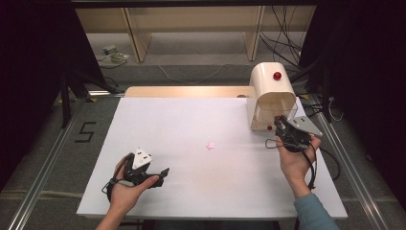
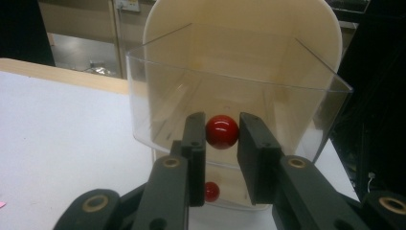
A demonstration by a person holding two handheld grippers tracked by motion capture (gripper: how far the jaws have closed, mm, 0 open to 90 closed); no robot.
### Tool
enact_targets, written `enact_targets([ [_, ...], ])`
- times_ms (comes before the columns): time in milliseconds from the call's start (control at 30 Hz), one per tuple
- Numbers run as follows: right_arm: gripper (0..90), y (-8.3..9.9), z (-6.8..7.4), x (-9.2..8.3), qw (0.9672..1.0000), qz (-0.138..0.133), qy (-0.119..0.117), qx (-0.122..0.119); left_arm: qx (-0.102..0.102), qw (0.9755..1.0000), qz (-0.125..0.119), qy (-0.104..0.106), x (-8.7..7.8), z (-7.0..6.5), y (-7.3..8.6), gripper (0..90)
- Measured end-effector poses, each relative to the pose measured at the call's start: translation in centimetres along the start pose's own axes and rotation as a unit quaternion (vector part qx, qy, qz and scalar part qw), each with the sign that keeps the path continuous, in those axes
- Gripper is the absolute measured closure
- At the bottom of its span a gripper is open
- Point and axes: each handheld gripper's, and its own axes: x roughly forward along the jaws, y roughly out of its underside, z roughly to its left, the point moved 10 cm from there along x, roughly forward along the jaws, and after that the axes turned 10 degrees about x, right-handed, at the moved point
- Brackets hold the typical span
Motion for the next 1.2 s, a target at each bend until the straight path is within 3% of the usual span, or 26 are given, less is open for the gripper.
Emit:
enact_targets([
  [1200, 73.9, 0.45, 0.05, -0.77, 1.0, 0.006, 0.0, -0.004, 0.002, 1.0, -0.002, -0.004, -0.02, 0.08, -0.04, 18.1],
])
